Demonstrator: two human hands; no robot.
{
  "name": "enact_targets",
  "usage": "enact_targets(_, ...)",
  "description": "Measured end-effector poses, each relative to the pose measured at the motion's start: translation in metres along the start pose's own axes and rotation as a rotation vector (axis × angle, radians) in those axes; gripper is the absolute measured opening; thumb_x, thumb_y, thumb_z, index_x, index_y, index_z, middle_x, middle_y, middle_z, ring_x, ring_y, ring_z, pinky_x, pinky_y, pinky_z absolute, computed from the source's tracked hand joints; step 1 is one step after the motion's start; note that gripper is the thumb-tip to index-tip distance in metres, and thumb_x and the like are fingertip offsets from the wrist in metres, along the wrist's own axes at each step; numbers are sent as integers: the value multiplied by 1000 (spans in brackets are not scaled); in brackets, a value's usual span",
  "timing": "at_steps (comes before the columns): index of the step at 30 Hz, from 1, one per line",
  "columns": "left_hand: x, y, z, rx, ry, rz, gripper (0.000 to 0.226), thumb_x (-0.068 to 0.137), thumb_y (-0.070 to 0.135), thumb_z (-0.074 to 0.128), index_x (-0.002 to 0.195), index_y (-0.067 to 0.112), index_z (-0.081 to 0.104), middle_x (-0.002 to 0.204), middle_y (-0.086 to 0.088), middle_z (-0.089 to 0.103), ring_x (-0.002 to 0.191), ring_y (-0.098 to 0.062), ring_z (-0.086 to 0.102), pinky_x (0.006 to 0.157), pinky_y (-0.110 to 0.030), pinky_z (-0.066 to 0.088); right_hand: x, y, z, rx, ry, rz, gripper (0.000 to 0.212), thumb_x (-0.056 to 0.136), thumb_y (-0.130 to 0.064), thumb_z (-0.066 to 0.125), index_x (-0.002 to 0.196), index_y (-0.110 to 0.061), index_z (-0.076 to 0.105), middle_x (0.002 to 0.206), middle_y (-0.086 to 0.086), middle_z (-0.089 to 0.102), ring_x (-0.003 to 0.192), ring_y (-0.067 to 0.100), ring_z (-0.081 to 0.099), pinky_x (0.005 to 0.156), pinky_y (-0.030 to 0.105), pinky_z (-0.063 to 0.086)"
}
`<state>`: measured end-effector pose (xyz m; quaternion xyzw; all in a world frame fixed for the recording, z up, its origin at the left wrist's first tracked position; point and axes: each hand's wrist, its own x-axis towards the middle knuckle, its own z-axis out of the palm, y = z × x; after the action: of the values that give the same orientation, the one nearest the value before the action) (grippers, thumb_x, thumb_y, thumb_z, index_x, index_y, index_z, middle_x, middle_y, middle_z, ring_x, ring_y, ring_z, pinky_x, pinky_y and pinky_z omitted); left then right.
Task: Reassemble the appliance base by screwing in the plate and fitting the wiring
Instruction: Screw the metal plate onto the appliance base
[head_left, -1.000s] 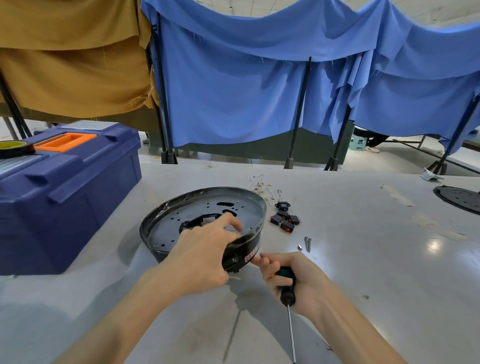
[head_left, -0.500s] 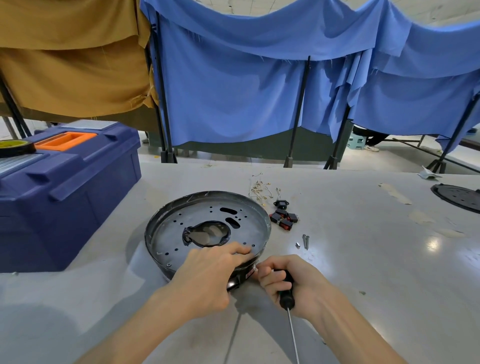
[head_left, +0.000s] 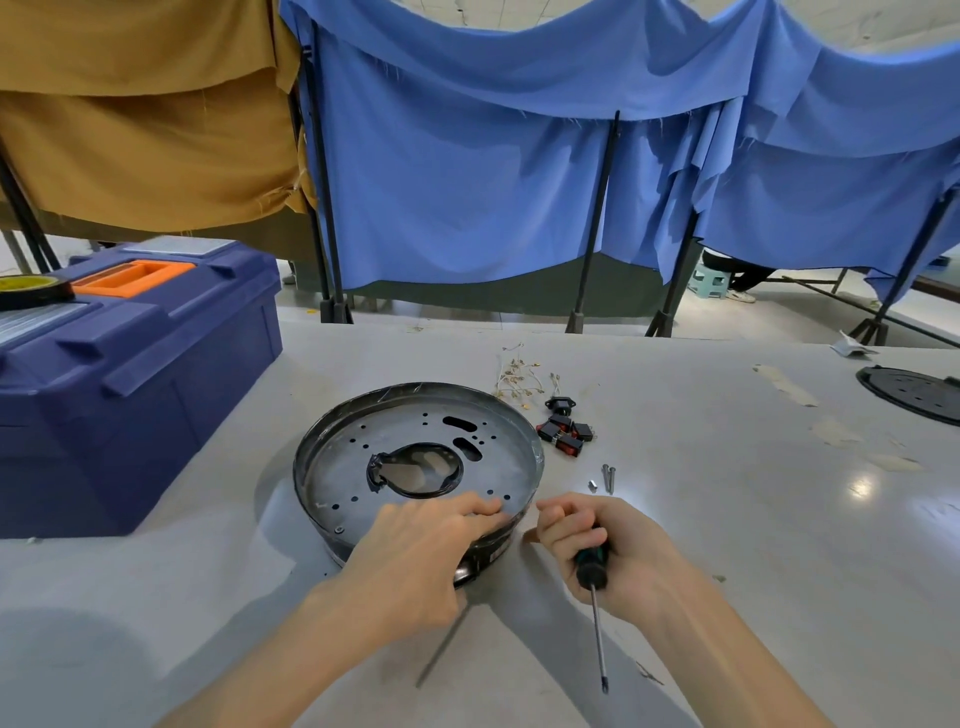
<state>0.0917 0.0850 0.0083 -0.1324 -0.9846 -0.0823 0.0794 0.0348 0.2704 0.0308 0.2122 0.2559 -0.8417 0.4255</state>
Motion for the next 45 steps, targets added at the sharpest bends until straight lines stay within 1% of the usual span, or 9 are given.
enact_targets(4,0,2,-3,25,-29,-20,85,76,14,56,148,46,25,148,32,28,125,-6,45,69,-22,38,7,-9,-1,-299,112,-196,19,78,-8,65,77,-7,46,49,5,45,27,9,34,24,14,25)
enact_targets(9,1,8,-3,38,-59,-45,91,75,19,62,150,42,16,138,23,43,121,-15,48,71,-27,40,24,-21,3,-861,307,-566,50,83,-27,77,123,-11,51,47,8,52,31,13,32,32,17,23)
enact_targets(12,2,4,-11,-112,-240,-66,117,67,66,68,152,39,-8,148,30,34,131,-12,37,97,-32,38,25,-32,15,-814,355,-712,28,88,-22,71,104,-3,59,39,3,43,28,12,25,34,13,19)
enact_targets(15,10,-4,-27,-272,-442,-117,117,59,96,25,151,36,-16,150,35,26,142,-12,23,110,-34,23,13,-49,31,-605,320,-862,26,91,-21,64,75,-2,56,40,1,38,30,11,22,34,15,15)
enact_targets(17,19,-9,-31,-322,-462,-113,104,69,88,9,155,28,5,145,22,44,141,-17,27,113,-37,25,3,-57,44,-458,254,-942,34,93,-20,60,63,-8,48,42,0,40,30,10,24,33,14,16)
enact_targets(19,27,-12,-32,-276,-423,-62,63,98,59,31,141,14,35,137,18,55,134,-17,39,108,-35,32,-4,-61,56,-356,184,-1015,39,94,-20,57,58,-12,44,45,1,40,29,10,25,32,15,18)
enact_targets(22,46,-12,-29,-118,-284,-15,34,90,30,66,117,11,62,117,4,69,113,-17,56,90,-33,47,-4,-58,70,-265,84,-1103,44,95,-19,53,52,-15,43,44,0,39,29,11,25,32,15,18)
enact_targets(26,61,-12,-24,-161,-203,-44,59,67,29,84,122,26,64,92,24,57,85,1,41,56,-10,29,9,-47,75,-244,-7,-1152,56,95,-15,48,39,-20,45,42,0,38,29,11,23,34,13,18)
enact_targets(45,57,-24,-16,-467,-157,-24,58,59,22,91,108,33,61,83,18,64,91,2,55,66,-5,37,38,-36,67,-516,-77,-1275,56,100,-14,44,44,-15,44,41,3,39,25,14,23,39,12,23)
